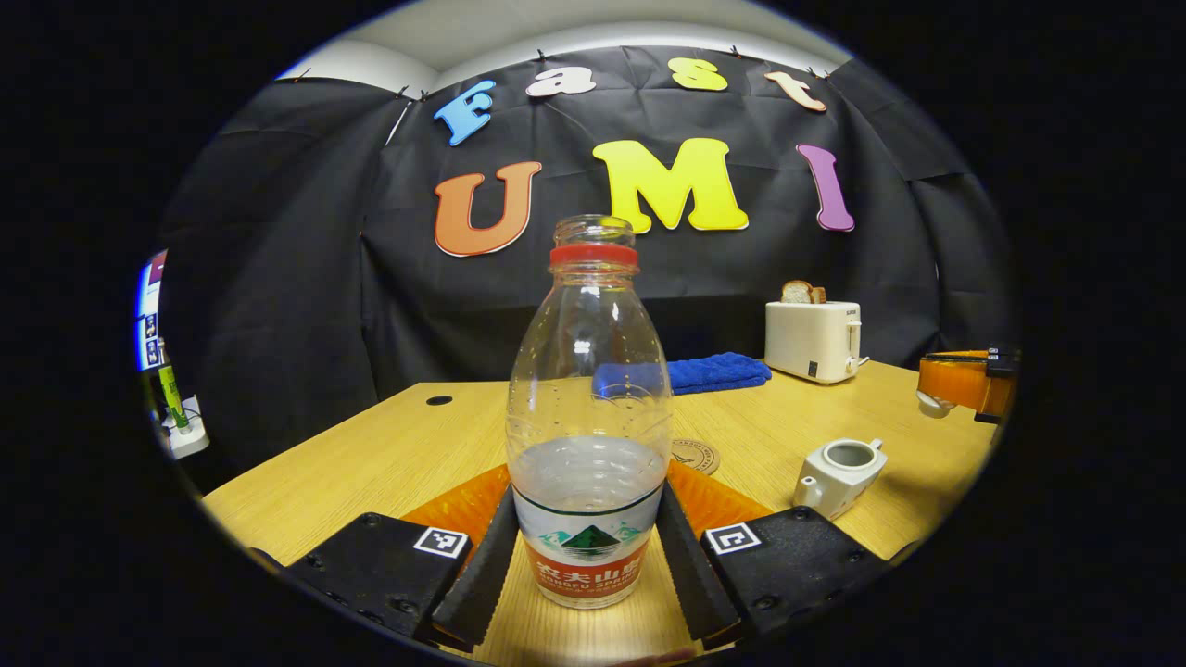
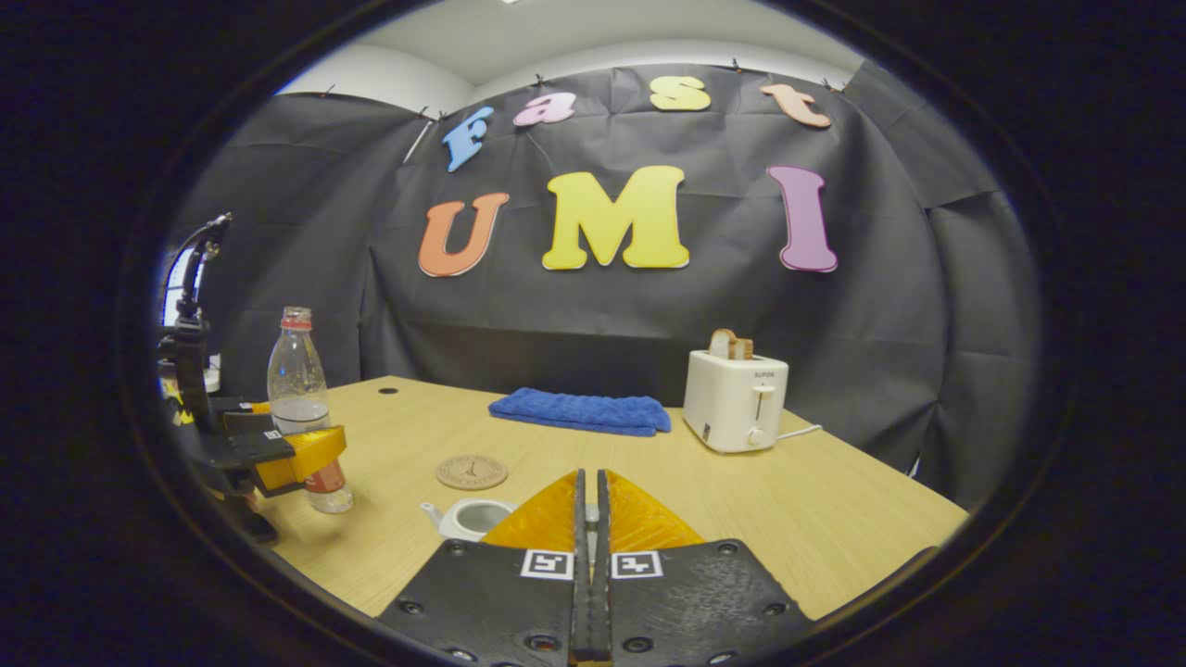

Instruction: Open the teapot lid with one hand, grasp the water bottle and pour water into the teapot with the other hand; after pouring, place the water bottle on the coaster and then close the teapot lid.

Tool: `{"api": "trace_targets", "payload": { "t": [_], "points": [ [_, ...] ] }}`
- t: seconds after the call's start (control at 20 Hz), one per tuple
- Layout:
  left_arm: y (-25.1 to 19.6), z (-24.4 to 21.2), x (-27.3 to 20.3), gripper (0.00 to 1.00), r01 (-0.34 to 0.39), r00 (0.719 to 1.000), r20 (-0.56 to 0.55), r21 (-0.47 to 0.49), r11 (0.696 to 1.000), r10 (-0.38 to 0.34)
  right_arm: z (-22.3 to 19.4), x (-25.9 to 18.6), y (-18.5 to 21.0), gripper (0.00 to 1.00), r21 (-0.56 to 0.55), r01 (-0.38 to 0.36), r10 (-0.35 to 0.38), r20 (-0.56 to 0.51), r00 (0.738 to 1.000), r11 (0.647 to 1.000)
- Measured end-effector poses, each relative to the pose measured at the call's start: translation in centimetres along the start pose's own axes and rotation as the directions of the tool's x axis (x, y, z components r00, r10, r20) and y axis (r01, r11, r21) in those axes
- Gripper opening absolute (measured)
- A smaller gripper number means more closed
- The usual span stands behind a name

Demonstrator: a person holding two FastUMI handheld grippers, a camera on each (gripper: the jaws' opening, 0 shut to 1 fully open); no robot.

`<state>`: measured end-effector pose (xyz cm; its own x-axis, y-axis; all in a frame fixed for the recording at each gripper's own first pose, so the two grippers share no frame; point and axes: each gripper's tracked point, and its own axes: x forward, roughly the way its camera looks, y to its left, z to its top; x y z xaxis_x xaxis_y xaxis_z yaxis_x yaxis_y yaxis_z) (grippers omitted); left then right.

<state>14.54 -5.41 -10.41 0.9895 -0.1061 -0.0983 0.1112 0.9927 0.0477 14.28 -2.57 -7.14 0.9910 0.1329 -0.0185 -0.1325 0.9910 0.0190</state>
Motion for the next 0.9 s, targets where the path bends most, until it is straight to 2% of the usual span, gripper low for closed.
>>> {"api": "trace_targets", "payload": {
  "t": [0.1, 0.2, 0.3, 0.5, 0.65, 0.75, 0.8, 0.9],
  "points": [
    [-0.3, 0.2, -0.2, 0.78, 0.001, 1.000, -0.025, 0.018, 1.000, 0.000, -0.1, -0.2, -1.4, 0.00, 0.009, 0.013, -0.013, -0.002, 1.000, 1.000],
    [0.0, 0.6, -0.2, 0.78, -0.030, 0.999, -0.036, 0.104, 0.994, 0.034, -0.3, -0.3, -2.6, 0.00, 0.029, 0.022, -0.022, -0.012, 1.000, 0.999],
    [0.7, 1.0, -0.3, 0.78, -0.074, 0.995, -0.045, 0.215, 0.974, 0.086, -0.3, -0.3, -3.4, 0.00, 0.046, 0.020, -0.019, -0.016, 1.000, 0.999],
    [0.8, 2.0, -0.6, 0.77, -0.112, 0.990, -0.028, 0.424, 0.899, 0.136, -0.8, -0.1, -5.0, 0.00, 0.061, 0.029, -0.027, -0.031, 0.999, 0.998],
    [0.3, 2.6, -0.5, 0.77, -0.122, 0.988, -0.013, 0.530, 0.839, 0.152, -0.9, 0.1, -5.8, 0.00, 0.072, 0.035, -0.032, -0.037, 0.999, 0.997],
    [-0.1, 2.7, -0.4, 0.77, -0.102, 0.990, -0.022, 0.593, 0.799, 0.143, -0.9, 0.1, -6.1, 0.00, 0.062, 0.039, -0.037, -0.034, 0.999, 0.997],
    [-0.6, 2.7, -0.2, 0.77, -0.090, 0.990, -0.026, 0.627, 0.773, 0.137, -0.8, 0.1, -6.3, 0.00, 0.052, 0.042, -0.041, -0.031, 0.999, 0.998],
    [-1.2, 2.9, -0.1, 0.77, -0.082, 0.989, -0.029, 0.713, 0.697, 0.146, -1.1, 0.2, -6.5, 0.00, 0.029, 0.048, -0.047, -0.031, 0.998, 0.998]
  ]
}}
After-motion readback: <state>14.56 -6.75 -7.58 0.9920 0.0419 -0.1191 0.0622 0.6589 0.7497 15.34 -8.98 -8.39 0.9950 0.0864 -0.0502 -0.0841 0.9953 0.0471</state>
